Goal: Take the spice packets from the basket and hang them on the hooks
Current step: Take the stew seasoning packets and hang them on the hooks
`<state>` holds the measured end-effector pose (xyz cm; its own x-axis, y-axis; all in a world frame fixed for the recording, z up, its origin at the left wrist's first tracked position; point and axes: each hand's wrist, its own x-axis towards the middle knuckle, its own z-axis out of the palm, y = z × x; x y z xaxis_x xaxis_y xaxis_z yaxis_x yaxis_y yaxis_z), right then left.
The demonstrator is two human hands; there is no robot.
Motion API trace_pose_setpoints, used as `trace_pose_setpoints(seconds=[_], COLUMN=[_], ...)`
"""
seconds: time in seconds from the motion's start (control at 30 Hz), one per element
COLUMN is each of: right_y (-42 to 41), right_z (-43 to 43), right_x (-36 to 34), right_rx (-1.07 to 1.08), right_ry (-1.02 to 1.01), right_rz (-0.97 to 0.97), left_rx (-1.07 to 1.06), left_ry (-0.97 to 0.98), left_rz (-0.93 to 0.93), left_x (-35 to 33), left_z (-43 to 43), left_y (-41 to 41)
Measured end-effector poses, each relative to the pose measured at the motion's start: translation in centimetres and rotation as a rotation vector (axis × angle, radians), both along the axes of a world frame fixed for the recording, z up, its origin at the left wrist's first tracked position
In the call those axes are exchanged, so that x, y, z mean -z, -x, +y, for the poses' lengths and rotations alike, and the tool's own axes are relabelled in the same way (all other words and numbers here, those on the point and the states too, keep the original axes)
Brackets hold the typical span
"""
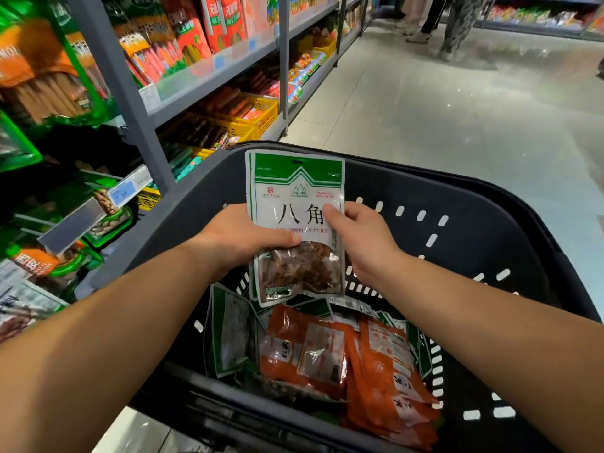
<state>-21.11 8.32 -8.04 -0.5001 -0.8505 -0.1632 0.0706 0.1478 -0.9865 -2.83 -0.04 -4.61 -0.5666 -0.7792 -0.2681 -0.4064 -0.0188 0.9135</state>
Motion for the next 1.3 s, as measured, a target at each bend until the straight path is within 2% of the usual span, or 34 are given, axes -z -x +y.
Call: trace_pose_setpoints(seconds=[0.13,0.23,0.47,0.6,0.7,0.97,1.1,1.23,1.3], right_y=[1.6,3.5,6.1,6.5,6.8,7.6,8.0,8.0,8.0], right_z=[0.2,0.1,0.0,0.4,0.3,0.8,1.4,1.6,1.6], right_x=[1.4,3.7,10.0,12.9,14.6,12.9,10.2,6.3,4.6], right_rx=[-0.096,-0.293,-0.671,-0.749,-0.776,-0.718,-0.611,-0.544,-0.475], right_ry=[-0.092,-0.283,-0.702,-0.848,-0.867,-0.761,-0.681,-0.589,-0.532], right_rz=[0.345,0.581,0.833,0.791,0.800,0.857,0.721,0.741,0.650], left_rx=[-0.112,-0.201,-0.216,-0.153,-0.141,-0.116,-0.134,-0.164,-0.186], left_ry=[0.088,0.156,0.235,0.282,0.289,0.303,0.325,0.319,0.305], left_rz=[-0.053,-0.073,-0.208,-0.214,-0.220,-0.265,-0.299,-0.331,-0.326], left_x=[-0.2,-0.4,0.2,0.4,0.4,0.7,0.3,-0.3,-0.5], left_z=[-0.6,-1.3,-2.2,-2.2,-2.3,-2.7,-2.6,-2.2,-2.0], left_y=[-0.5,-1.1,-1.4,-1.3,-1.1,-0.9,-0.9,-1.0,-1.2])
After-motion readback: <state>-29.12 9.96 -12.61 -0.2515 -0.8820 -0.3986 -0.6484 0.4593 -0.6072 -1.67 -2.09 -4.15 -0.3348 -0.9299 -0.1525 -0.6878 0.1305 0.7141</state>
